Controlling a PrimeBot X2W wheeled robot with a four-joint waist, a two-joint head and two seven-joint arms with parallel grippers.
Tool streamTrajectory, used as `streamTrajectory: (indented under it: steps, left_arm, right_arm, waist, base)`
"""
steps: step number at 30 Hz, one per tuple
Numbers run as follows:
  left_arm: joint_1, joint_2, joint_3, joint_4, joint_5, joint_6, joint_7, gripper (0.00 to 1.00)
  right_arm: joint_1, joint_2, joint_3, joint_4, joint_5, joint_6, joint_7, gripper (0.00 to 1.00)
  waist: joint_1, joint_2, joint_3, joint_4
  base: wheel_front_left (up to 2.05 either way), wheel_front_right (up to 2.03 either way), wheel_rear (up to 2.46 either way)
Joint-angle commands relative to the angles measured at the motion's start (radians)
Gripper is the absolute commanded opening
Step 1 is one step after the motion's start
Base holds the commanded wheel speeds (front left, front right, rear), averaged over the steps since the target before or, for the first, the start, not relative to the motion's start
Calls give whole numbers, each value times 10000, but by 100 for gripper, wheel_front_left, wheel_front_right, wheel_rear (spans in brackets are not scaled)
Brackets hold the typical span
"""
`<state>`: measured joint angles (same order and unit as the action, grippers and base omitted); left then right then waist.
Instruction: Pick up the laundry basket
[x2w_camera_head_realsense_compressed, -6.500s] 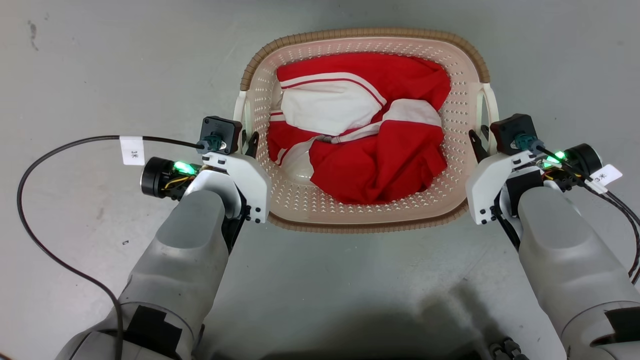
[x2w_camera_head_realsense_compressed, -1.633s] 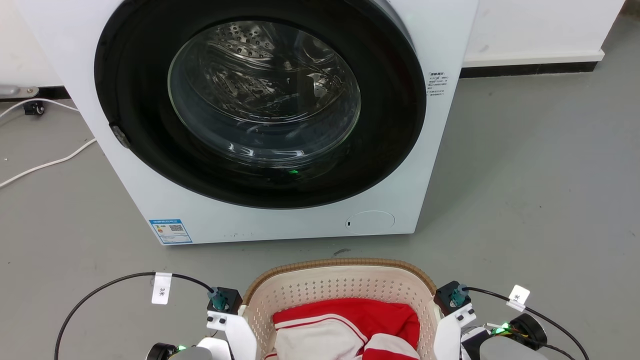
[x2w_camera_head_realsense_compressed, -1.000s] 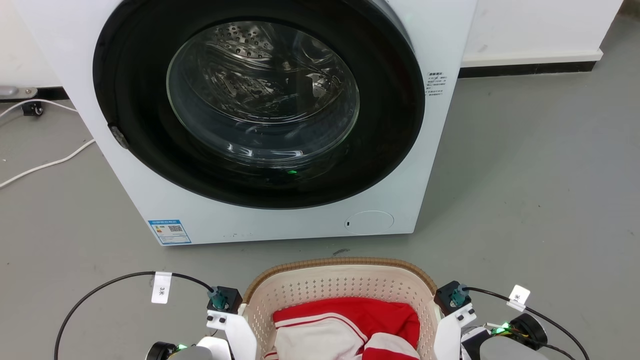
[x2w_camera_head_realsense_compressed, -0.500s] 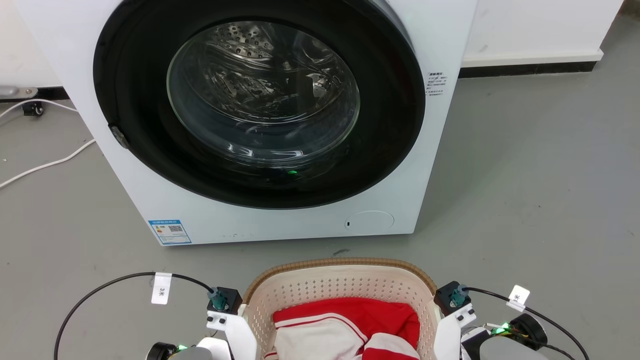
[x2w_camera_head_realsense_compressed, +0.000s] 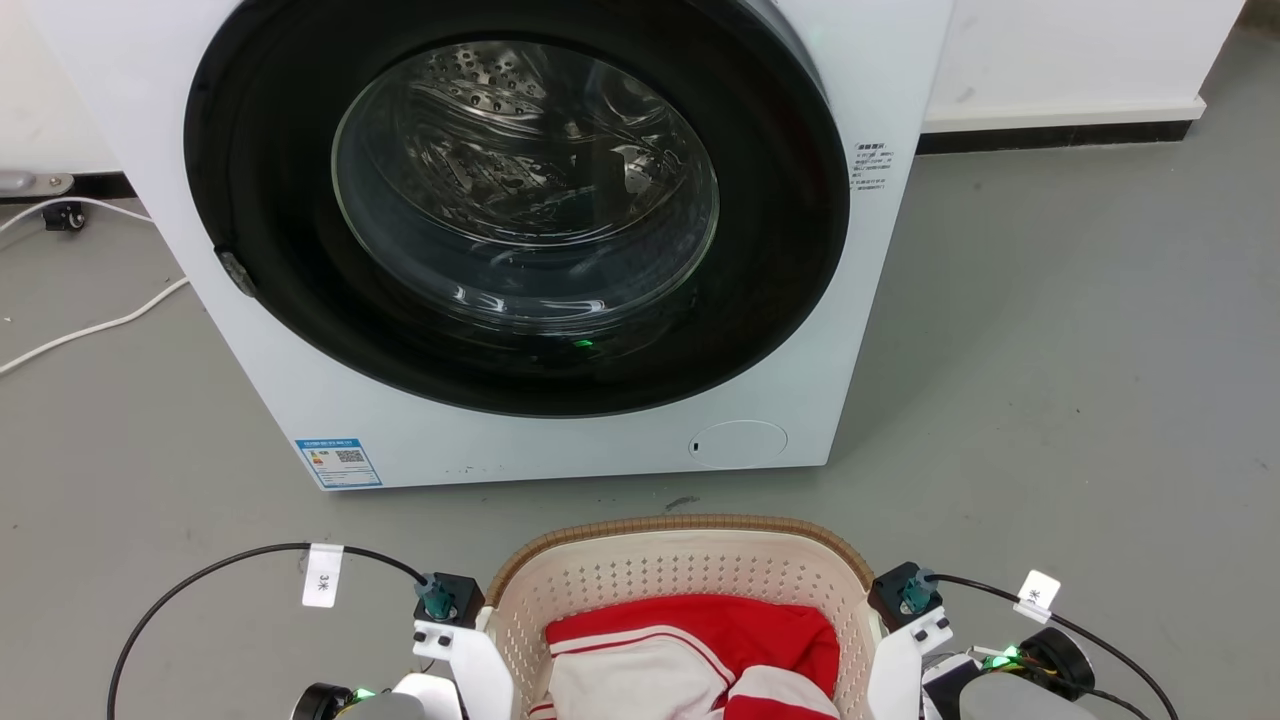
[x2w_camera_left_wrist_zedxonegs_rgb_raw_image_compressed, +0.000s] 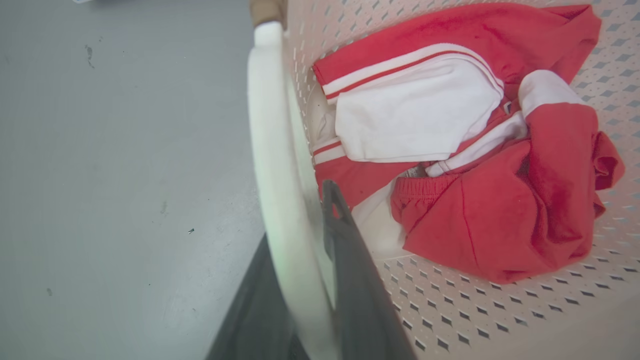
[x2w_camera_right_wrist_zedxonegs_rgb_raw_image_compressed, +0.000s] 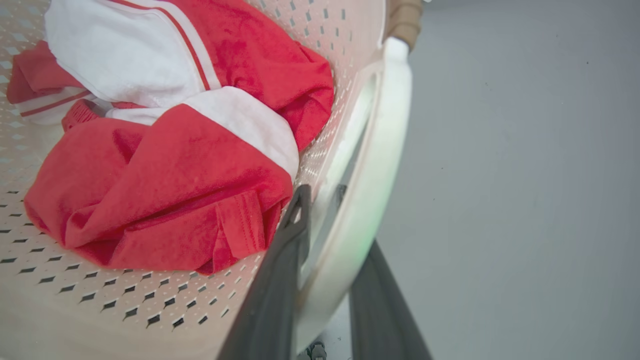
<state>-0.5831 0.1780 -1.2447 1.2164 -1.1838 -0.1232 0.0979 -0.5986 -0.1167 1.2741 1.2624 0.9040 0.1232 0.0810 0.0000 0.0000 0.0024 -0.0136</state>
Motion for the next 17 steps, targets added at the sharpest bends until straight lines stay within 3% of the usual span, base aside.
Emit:
streamTrajectory:
  steps: [1,17]
  left_arm:
    - [-317,-124,-15,-135,-8,-129,-191,0]
    - [-326,-111,-130,-137,-122,-129,-247,0]
  right_arm:
    - [-43,199,113,-78,-42,138,38,0]
    - [-53,192,118,-77,-85,138,49,0]
  waist:
    - [0,0,1,-1]
    - [0,0,-23,-14]
  base:
    - [0,0,0]
    - [0,0,0]
